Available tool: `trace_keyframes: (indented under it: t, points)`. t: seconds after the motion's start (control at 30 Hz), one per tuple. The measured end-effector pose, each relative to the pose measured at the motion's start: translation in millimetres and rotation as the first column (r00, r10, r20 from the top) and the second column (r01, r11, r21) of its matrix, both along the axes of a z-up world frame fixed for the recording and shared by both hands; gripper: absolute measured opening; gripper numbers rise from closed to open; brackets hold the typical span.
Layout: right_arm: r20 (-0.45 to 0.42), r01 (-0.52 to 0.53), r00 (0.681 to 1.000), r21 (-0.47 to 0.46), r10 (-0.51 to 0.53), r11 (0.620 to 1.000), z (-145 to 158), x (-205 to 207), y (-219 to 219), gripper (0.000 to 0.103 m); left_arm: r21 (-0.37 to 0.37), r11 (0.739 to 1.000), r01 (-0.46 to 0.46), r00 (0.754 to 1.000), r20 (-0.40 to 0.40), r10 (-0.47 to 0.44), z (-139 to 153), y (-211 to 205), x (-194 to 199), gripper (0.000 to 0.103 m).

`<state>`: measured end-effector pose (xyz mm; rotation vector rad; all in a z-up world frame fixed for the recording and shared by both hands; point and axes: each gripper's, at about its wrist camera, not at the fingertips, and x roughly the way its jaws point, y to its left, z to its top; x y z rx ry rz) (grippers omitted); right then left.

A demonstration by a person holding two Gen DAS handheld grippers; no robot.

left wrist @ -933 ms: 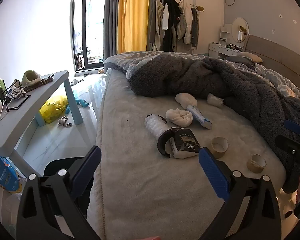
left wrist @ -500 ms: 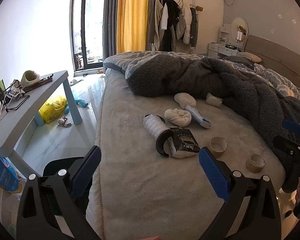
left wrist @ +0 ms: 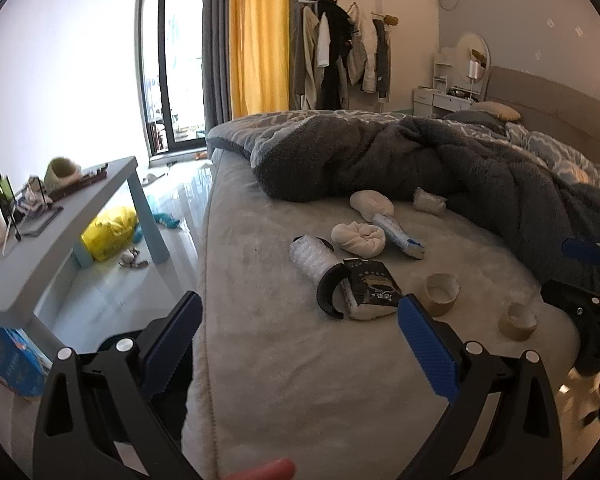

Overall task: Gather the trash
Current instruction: 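Move the right gripper toward the brown tape roll on the bed, then close the right gripper on the rim of the brown tape roll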

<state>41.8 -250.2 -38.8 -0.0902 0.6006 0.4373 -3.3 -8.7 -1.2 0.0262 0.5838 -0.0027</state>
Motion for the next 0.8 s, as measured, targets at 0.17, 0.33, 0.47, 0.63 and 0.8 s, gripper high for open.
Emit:
trace_keyframes:
  t: [0.17, 0.33, 0.47, 0.63, 0.8]
  points:
    - [-0.058, -0.016, 0.998, -0.022, 0.015, 1.0, -16, 3, -7, 0.099, 0.034, 0.999, 0.021, 1.0, -0.01, -0.02, -7, 1, 4, 0.1]
    - [-0.134, -0.021, 0.991, -0.053, 0.014, 0.998, -38, 7, -12, 0.079, -0.007, 0.999, 0.041, 0.998, -0.05, -0.041, -15, 6, 10, 0.099]
    - [-0.166, -0.012, 0.986, -0.045, 0.005, 0.999, -48, 11, -17, 0.079, -0.03, 0.998, 0.063, 0.996, -0.065, -0.065, -17, 6, 13, 0.099]
    - [-0.186, 0.005, 0.982, -0.067, -0.017, 0.998, -56, 20, -19, 0.073, -0.07, 0.994, 0.084, 0.992, -0.092, -0.09, -22, 4, 19, 0.099]
    - [-0.233, 0.028, 0.972, -0.026, -0.033, 0.999, -67, 32, -32, 0.069, -0.132, 0.984, 0.12, 0.984, -0.118, -0.135, -28, -1, 30, 0.095]
